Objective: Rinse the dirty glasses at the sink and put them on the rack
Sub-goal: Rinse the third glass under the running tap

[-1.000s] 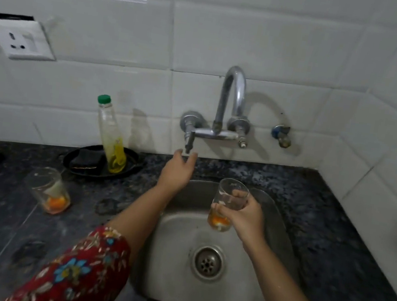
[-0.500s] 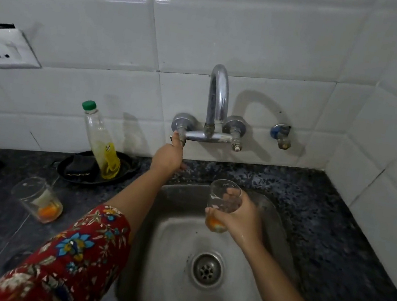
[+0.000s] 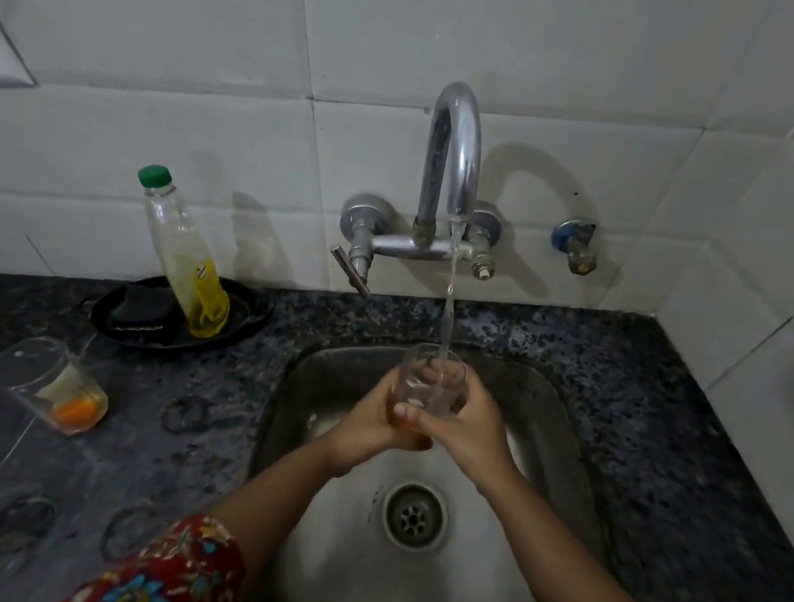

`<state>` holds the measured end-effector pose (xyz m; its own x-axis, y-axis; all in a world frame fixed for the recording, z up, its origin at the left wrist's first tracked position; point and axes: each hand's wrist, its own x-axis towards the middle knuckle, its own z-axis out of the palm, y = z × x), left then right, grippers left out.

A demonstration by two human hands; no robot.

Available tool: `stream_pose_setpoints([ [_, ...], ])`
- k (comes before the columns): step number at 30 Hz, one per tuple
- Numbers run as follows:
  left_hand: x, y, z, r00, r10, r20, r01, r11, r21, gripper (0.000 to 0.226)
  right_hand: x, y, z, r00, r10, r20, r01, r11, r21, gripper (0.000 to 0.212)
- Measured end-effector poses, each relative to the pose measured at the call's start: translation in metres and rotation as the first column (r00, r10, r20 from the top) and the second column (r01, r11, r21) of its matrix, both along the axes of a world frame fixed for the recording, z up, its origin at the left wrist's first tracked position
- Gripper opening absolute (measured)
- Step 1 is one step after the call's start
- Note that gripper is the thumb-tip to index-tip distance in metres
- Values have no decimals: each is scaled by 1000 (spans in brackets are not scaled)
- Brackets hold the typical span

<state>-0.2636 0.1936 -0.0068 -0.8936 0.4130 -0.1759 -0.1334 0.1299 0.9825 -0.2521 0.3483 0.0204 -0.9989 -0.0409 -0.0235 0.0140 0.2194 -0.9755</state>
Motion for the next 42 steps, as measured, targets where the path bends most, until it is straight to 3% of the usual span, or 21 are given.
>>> stream_pose_setpoints([
  [2, -7, 6, -5, 996, 78, -31, -78, 997, -7, 72, 2, 3, -1, 992, 46, -116, -35, 994, 100, 78],
  [4, -10, 3, -13, 997, 67, -39, -68, 997, -34, 63, 5, 14, -2, 932, 205, -299, -101, 938, 330, 67],
  [5, -11, 0, -17, 997, 58, -50, -61, 996, -59, 64, 6, 21, -3, 857, 335, -392, -97, 850, 517, 54],
  [7, -9, -4, -22, 998, 48, -49, -52, 994, -95, 70, 3, 33, -3, 644, 622, -445, 14, 573, 820, 35],
  [9, -8, -6, -25, 998, 54, -36, -57, 992, -112, 71, -1, 38, -1, 496, 825, -272, 1, 313, 950, 45],
  [11, -9, -8, -30, 998, 25, -50, -33, 987, -158, 69, -13, 40, 5, 446, 895, -16, -113, 74, 991, 55],
  [13, -6, -4, -31, 998, 15, -53, -25, 981, -192, 67, -24, 29, 8, 461, 860, 219, -157, -164, 974, 48],
  [16, 1, 12, -40, 974, 175, -141, -202, 958, -204, 56, -26, 0, -12, 614, 713, 339, -127, -334, 934, 34],
  [17, 4, 16, -45, 965, 213, -151, -237, 956, -170, 48, -24, -5, -21, 599, 697, 395, -146, -390, 909, 35],
  [18, 6, 19, -46, 958, 244, -152, -267, 950, -164, 41, -23, -7, -28, 596, 695, 401, -207, -350, 914, 37],
  [20, 8, 14, -38, 964, 190, -184, -227, 950, -212, 48, -22, -1, -26, 643, 691, 329, -298, -170, 939, 31],
  [23, 5, 1, -26, 979, -92, -181, 30, 948, -318, 69, -24, 14, -2, 606, 743, 284, -399, -25, 917, 27],
  [24, 3, -1, -24, 977, -123, -175, 59, 941, -334, 69, -24, 14, 0, 581, 762, 285, -401, -36, 915, 25],
  [27, 5, 4, -23, 974, -12, -224, -74, 925, -371, 58, -21, 5, -1, 544, 755, 366, -275, -251, 928, 23],
  [28, 7, 8, -23, 967, 38, -252, -133, 919, -371, 53, -19, 1, 0, 576, 719, 390, -323, -239, 916, 23],
  [30, 8, 11, -24, 953, 99, -285, -200, 914, -354, 51, -20, 2, 3, 518, 762, 388, -425, -164, 890, 24],
  [32, 8, 8, -20, 952, 38, -303, -157, 911, -381, 55, -21, 9, 17, 478, 810, 339, -427, -123, 896, 22],
  [35, 2, -1, -21, 965, -78, -251, -31, 915, -402, 60, -29, 22, 25, 414, 831, 372, -227, -301, 926, 20],
  [37, 8, 3, -21, 966, 20, -259, -109, 937, -333, 54, -26, 17, 20, 462, 796, 393, -206, -334, 920, 15],
  [40, 12, 11, -23, 931, 198, -307, -278, 929, -246, 43, -19, -1, 10, 553, 759, 343, -304, -199, 931, 13],
  [42, 8, 6, -19, 956, 92, -277, -175, 940, -293, 53, -20, 2, 9, 551, 773, 316, -224, -227, 948, 19],
])
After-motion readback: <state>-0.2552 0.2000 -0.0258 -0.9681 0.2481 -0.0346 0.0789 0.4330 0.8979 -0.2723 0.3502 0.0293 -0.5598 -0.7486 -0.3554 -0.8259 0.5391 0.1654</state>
